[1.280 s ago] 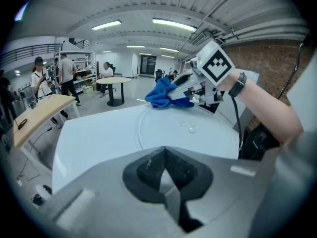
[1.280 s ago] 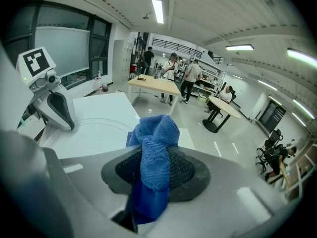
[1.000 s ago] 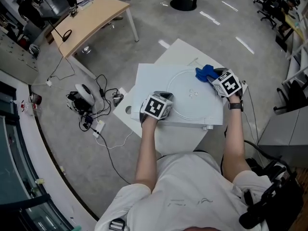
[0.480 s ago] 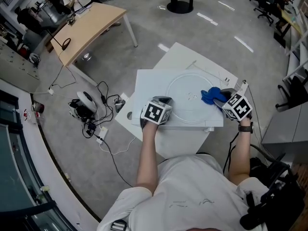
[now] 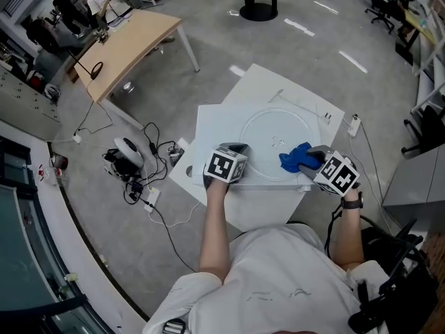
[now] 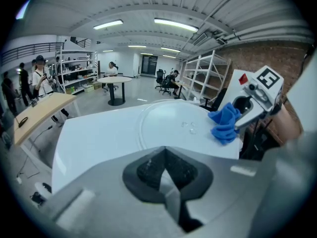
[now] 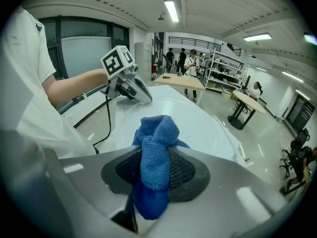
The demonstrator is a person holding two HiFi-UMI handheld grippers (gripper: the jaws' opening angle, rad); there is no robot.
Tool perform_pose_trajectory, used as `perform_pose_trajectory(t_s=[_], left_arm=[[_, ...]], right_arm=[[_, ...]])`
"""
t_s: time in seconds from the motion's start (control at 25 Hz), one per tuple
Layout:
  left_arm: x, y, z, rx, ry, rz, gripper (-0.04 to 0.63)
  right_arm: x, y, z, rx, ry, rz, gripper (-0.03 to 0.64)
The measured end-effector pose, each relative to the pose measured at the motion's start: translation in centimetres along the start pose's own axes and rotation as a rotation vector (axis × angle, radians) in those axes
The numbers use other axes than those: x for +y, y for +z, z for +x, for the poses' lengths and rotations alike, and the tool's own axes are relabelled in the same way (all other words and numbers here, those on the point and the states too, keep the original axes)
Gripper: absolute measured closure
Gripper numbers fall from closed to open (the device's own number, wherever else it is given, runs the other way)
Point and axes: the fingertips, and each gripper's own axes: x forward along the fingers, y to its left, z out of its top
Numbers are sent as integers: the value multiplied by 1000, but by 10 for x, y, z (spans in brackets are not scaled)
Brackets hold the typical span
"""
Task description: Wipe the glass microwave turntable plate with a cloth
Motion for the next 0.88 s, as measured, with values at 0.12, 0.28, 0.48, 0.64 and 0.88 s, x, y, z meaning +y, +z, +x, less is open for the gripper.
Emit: perform_pose_trajectory(t_s=[0.12,0.28,0.48,0.64,0.88], left_arm=[[2,0,1,-1,-4,-11,595],[2,0,2,-1,-12,-20,595],[-1,-2,8,9,-44,-54,595],[-2,-2,8,13,-52,-60,595],[-3,-2,8,22,-74,-60,595]], right_arm=[[16,10,7,-23,40,-35,491],[39,27,20,-50,97,-71,491],[57,58,38,-70,140,-124,491],[58,78,53,-72,144,-186,491],[43,102,73,-52,116,-268,489]])
